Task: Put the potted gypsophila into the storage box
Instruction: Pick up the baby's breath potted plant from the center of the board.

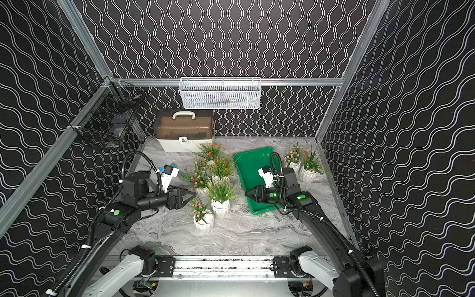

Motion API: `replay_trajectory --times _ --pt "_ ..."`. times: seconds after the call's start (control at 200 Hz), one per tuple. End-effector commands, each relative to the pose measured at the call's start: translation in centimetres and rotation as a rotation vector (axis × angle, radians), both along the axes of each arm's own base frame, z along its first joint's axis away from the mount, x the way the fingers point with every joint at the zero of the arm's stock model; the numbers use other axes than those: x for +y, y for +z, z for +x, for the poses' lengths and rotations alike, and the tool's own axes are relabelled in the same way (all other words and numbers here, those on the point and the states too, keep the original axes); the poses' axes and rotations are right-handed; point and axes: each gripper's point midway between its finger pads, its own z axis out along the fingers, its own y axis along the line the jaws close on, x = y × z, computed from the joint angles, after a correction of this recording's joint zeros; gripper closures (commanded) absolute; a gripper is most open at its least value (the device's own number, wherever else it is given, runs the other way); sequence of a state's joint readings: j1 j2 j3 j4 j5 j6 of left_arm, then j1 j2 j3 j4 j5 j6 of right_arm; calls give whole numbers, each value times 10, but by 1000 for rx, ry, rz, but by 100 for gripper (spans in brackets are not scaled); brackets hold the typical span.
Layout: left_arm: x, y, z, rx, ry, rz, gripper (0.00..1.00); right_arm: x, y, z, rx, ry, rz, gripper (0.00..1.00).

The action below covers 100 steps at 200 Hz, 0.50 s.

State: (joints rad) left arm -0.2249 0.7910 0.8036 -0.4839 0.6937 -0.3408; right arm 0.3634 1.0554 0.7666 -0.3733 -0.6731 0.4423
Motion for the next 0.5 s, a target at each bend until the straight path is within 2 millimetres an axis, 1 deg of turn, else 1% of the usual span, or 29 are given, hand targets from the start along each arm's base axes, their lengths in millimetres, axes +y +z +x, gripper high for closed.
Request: replay_trajectory --times 0.0,0.045,0.155,0.175,0.235,0.27,0.31,0.375,0.415,0.495 --pt "-7 13 2 -51 -35 -51 24 6 -9 -2 52 -5 0 51" --pt "-5 9 6 -19 1 -65 24 10 -15 -4 77 0 -9 49" --pt "0 -7 13 56 64 -47 25 19 -31 -6 139 -6 -25 48" --pt "2 -11 15 62 74 -37 25 27 -33 -12 144 19 -29 48" --pt "4 -19 17 77 94 -21 26 33 -41 -15 163 23 -50 48" --pt "5 -19 16 90 97 -16 26 36 -45 -16 169 22 -68 49" --pt "1 -15 12 84 64 -31 25 39 -50 -17 173 23 -86 50" --pt "-2 -11 9 61 40 -47 25 45 -56 -17 177 23 -119 54" --pt "0 -12 9 58 45 -36 25 48 -60 -18 183 23 -143 57" --pt "6 -19 10 72 76 6 25 52 -68 -17 187 17 -206 58"
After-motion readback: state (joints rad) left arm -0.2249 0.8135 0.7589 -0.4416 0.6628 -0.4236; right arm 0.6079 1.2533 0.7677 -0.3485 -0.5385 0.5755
